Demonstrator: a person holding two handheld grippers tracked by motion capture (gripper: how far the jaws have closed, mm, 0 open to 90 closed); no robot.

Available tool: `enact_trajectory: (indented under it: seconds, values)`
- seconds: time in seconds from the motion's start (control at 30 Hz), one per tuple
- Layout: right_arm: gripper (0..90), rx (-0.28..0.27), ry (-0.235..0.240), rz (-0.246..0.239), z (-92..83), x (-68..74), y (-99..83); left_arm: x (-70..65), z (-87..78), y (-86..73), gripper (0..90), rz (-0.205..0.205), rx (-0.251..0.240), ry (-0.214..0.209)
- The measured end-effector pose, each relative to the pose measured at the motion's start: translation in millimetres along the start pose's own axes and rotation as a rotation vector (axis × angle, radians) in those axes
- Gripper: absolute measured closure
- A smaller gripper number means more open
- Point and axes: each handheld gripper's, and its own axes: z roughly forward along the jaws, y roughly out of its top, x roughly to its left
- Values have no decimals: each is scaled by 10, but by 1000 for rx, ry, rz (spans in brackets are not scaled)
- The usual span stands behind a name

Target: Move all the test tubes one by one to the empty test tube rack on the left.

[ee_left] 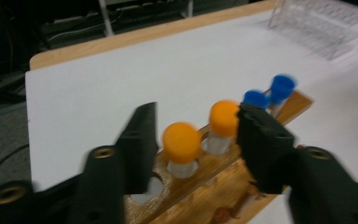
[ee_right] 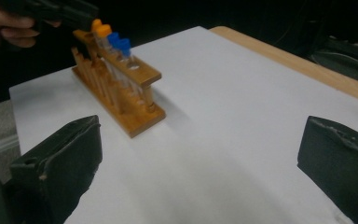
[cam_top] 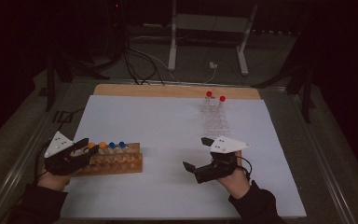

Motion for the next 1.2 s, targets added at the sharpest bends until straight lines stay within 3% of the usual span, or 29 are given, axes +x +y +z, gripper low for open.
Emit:
enact_trajectory:
  seconds: [0.17, 0.37, 0.47, 0.6, 0.87, 0.97, 1.1, 1.2]
  values:
    - [0, -30, -56, 9, -89, -170, 67, -96, -117, 71, 184, 23, -80, -78]
    - [0, -66, -174, 46, -161, -565, 120, -288, -135, 156, 35, 49, -119, -185]
    - [0, -75, -235, 70, -165, -804, 120, -383, -131, 194, 22, 70, -138, -213]
    - [0, -59, -278, 110, -111, -1129, 88, -463, -126, 217, 19, 78, -158, -248]
    - [0, -15, -357, 152, 177, -1677, -67, -540, -111, 230, 19, 94, -168, -275]
    - [70, 8, -393, 175, 310, -1827, -154, -550, -90, 222, 19, 97, -154, -269]
    - [232, 44, -440, 198, 455, -1987, -245, -526, -71, 214, 20, 83, -153, -254]
    - [332, 50, -442, 228, 521, -2087, -281, -519, -76, 209, 20, 87, -150, -251]
